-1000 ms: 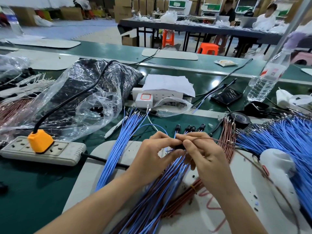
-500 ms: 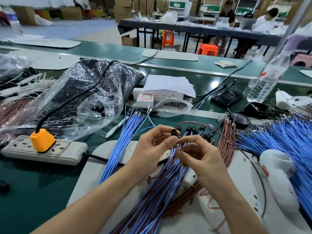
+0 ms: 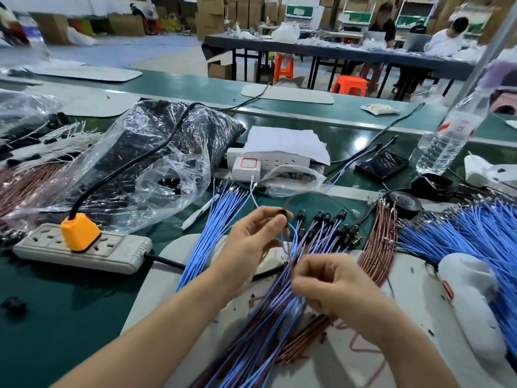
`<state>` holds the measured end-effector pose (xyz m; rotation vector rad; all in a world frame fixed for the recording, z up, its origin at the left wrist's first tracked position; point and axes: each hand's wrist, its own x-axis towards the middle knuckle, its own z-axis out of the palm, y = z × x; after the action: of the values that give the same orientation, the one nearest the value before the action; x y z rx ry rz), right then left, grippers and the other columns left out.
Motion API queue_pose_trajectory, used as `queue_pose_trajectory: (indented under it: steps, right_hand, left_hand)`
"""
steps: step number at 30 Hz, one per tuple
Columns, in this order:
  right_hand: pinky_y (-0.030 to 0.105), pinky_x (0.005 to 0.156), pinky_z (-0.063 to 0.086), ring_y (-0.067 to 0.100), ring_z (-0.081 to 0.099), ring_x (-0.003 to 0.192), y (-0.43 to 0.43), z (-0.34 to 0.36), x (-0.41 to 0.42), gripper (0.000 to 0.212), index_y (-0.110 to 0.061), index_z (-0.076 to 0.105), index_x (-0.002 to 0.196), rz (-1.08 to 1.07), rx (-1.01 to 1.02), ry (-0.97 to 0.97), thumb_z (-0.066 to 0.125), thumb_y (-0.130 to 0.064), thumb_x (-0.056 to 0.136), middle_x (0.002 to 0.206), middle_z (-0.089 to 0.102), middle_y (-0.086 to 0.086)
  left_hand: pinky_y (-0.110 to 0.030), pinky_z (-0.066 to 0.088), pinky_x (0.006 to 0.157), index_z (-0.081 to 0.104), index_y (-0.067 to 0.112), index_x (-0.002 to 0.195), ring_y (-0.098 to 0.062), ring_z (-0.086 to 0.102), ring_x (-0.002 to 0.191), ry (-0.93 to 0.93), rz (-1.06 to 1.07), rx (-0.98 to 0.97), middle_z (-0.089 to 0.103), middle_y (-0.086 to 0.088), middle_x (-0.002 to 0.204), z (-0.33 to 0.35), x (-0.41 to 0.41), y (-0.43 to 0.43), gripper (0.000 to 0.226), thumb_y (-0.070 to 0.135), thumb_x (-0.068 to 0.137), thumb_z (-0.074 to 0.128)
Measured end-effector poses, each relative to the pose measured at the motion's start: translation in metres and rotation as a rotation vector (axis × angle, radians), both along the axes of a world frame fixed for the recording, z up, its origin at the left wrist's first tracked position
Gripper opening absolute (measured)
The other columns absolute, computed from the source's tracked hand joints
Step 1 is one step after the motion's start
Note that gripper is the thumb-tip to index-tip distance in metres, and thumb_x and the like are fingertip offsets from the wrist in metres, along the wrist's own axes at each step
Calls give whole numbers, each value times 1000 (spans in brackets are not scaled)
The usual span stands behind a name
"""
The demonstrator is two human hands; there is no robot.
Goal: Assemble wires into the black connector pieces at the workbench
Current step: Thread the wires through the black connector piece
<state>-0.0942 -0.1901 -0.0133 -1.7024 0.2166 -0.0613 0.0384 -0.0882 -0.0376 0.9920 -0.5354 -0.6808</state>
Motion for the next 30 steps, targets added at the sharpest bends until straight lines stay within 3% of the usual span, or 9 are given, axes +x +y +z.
queue_pose_trajectory:
  steps: [3, 6, 9, 14, 17, 21, 25, 27, 30]
  right_hand:
    - [10, 45, 38, -2, 49, 45, -3, 12, -8, 10, -19, 68, 67, 523, 65, 192, 71, -13, 75, 56, 57, -7]
    - [15, 52, 40, 0, 51, 53, -2, 14, -8, 18, 0, 66, 79, 722, 85, 290, 67, -18, 80, 66, 58, 1]
    - [12, 44, 37, 0, 48, 45, 1, 9, -4, 15, -12, 72, 81, 523, 99, 238, 70, -27, 82, 59, 60, -6]
    - [15, 34, 28, 8, 37, 35, 5, -2, 5, 21, -14, 66, 68, -198, 237, 20, 71, -35, 67, 52, 51, 2]
    - [17, 37, 32, 11, 39, 38, 6, -5, 8, 25, -12, 64, 65, -398, 65, -159, 71, -36, 68, 50, 50, 3]
    - [17, 41, 34, 8, 42, 41, 6, -9, 9, 19, -13, 63, 67, -373, -134, -241, 68, -13, 85, 48, 51, -2]
    - [18, 39, 34, 10, 43, 37, 7, -6, 4, 25, -14, 59, 64, -43, -179, 24, 66, -9, 87, 48, 55, 0]
    - [18, 37, 30, 10, 39, 36, 6, -4, 2, 28, -17, 59, 62, 86, -118, 154, 64, -8, 87, 47, 53, -1]
    - [17, 37, 31, 10, 40, 36, 4, -2, 2, 21, -16, 62, 64, -13, -142, 169, 70, -16, 84, 51, 57, -1]
  left_hand:
    - [-22, 54, 56, 66, 8, 84, -14, 64, 62, 463, 108, -84, 65, -5, 70, 1, 12, -2, 15, 16, 73, 63]
    - [-23, 55, 54, 65, 6, 83, -14, 63, 56, 594, 151, -114, 64, -6, 65, 3, 17, -1, 16, 16, 71, 62]
    - [-22, 54, 56, 64, 7, 86, -13, 63, 57, 410, 72, -76, 63, -5, 67, 3, 9, -2, 16, 17, 73, 62]
    - [-22, 52, 65, 62, 7, 91, -12, 61, 63, 4, -56, -6, 63, -1, 68, 3, -9, -1, 21, 19, 74, 61]
    - [-25, 49, 73, 62, 7, 91, -9, 61, 70, -80, -102, 39, 68, 5, 74, 5, -11, 0, 21, 19, 74, 61]
    - [-24, 52, 74, 64, 9, 88, -11, 63, 74, -101, -120, 63, 69, 2, 80, 3, -13, -2, 16, 18, 74, 63]
    - [-20, 53, 56, 63, 6, 85, -11, 63, 57, 378, 102, -124, 65, -2, 64, 4, 3, -5, 11, 14, 78, 59]
    - [-18, 52, 51, 62, 7, 85, -9, 61, 51, 482, 272, -125, 64, 0, 59, 2, 11, -5, 10, 11, 88, 53]
    - [-18, 51, 56, 62, 13, 90, -8, 62, 58, 154, 336, -47, 65, 5, 65, -1, 8, -3, 10, 15, 92, 53]
